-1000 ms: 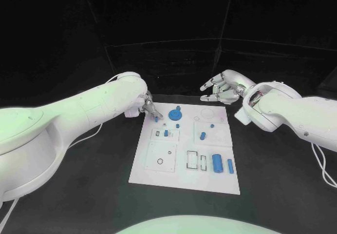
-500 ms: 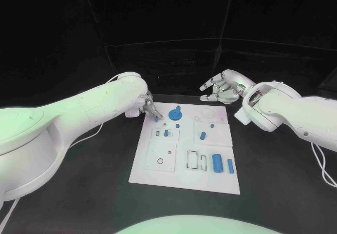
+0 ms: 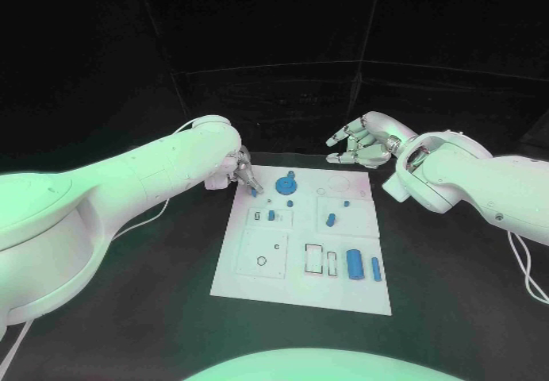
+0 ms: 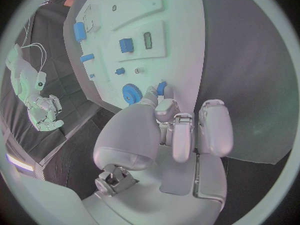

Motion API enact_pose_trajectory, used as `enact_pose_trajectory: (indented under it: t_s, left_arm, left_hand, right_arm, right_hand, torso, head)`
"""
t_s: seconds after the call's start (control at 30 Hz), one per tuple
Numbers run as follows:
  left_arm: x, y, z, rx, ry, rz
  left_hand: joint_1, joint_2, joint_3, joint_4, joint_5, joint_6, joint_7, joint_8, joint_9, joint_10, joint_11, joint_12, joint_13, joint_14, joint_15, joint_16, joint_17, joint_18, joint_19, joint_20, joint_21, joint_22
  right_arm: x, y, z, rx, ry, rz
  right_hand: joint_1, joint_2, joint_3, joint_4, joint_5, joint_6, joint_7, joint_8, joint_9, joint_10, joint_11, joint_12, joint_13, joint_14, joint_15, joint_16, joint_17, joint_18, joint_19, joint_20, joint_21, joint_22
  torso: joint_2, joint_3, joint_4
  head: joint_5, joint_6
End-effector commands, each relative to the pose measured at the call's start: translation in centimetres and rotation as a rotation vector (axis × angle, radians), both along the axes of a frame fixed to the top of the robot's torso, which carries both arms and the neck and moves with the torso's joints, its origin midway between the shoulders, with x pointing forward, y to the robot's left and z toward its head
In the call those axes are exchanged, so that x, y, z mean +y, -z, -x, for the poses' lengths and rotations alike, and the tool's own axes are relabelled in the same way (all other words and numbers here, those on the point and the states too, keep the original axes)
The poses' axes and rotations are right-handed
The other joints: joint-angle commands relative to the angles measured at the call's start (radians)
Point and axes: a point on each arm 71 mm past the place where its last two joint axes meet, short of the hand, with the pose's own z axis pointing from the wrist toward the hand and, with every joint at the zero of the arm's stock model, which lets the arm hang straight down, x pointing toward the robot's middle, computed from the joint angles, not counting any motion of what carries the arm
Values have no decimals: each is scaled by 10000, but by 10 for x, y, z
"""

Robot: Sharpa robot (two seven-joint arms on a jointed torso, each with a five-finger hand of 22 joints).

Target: Assemble the parts on the task board

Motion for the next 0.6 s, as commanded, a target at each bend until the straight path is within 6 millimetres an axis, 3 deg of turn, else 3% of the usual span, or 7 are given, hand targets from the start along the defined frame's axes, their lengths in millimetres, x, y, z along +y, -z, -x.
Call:
enact_pose_trajectory:
  t_s: [0.03, 0.17, 0.37, 0.6]
  left_arm:
    - [-1, -2, -1, -314, 72, 210]
    - [0, -4, 0, -471, 78, 360]
    - [4, -7, 2, -787, -138, 793]
    - [14, -14, 9, -1390, -702, 1830]
  left_hand:
    - [643, 232, 425, -485, 66, -44, -118, -43, 10, -56, -109, -60, -50, 1056, -93, 31, 2634, 13, 16, -44, -19, -9]
    - [811, 284, 786, -751, 58, -73, -92, -3, 48, -76, -88, -118, -94, 1056, -87, 31, 2634, 4, 19, -63, -15, 11]
    - [726, 261, 1039, -860, 52, -87, -80, 72, 115, -63, -78, -151, -130, 1056, -70, 31, 2634, 3, 16, -59, -25, 10]
    - [433, 105, 1630, -1073, 52, -145, -88, 260, 287, -31, -81, -223, -221, 1056, -71, 31, 2634, 10, 14, -58, -56, -4]
  right_arm:
    - [1, -1, 0, -9, -63, -24]
    - [0, -1, 0, 24, -50, -3]
    - [-1, -1, 0, 46, -31, 15]
    - [-4, 0, -1, 114, 26, 72]
  right_hand:
    - [-44, 67, 27, 57, 58, -82, -21, 41, -15, -7, -34, 22, -16, 96, -46, -38, -2, 207, -11, -18, -78, -27]
    - [-42, 68, 29, 57, 60, -83, -21, 42, -16, -17, -34, 7, -32, 92, -46, -50, -18, 211, -21, -19, -89, -44]
    - [-40, 68, 30, 57, 62, -85, -20, 41, -16, -26, -34, -4, -43, 90, -46, -60, -32, 217, -39, -19, -106, -72]
    - [-38, 69, 32, 57, 66, -88, -19, 42, -16, -31, -32, -6, -46, 87, -46, -69, -41, 220, -48, -19, -117, -87]
  torso:
    - [1, 1, -4]
    - [-4, -4, -2]
    - [-18, 4, 27]
    - [-37, 3, 54]
  head:
    - [9, -12]
    - [-8, 16]
    - [-28, -3]
    - [-6, 7]
